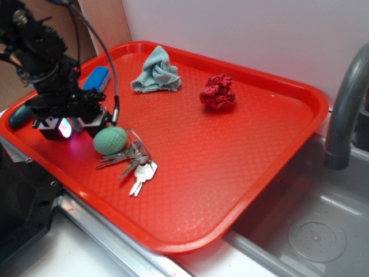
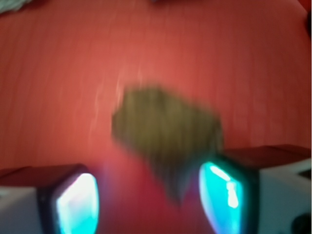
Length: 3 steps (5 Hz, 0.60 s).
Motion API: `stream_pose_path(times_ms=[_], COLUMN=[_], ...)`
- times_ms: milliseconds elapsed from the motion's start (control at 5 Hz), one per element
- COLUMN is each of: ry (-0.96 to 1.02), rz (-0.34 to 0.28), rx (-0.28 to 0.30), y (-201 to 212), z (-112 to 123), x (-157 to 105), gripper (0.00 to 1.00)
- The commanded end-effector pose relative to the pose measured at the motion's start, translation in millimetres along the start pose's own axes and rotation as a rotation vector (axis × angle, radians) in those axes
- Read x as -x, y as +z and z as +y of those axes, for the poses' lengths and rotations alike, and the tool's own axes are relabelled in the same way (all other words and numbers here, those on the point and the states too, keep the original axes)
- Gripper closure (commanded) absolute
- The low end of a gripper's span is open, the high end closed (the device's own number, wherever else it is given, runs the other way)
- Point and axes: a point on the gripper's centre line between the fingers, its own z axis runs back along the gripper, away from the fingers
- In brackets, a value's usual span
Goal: Grab the rock.
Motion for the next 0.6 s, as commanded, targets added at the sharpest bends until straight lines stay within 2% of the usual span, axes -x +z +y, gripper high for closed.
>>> stream_pose_path(times_ms=[0, 200, 400], ry=[-0.212, -0.306, -0.354], rz=[0.046, 0.115, 0.181], rx=[0.047, 0.064, 0.062], y=[-9.9, -37.9, 9.5], z=[-11.4, -56.1, -37.1], x=[16.4, 1.9, -32.6], gripper=[1.00, 0.00, 0.00])
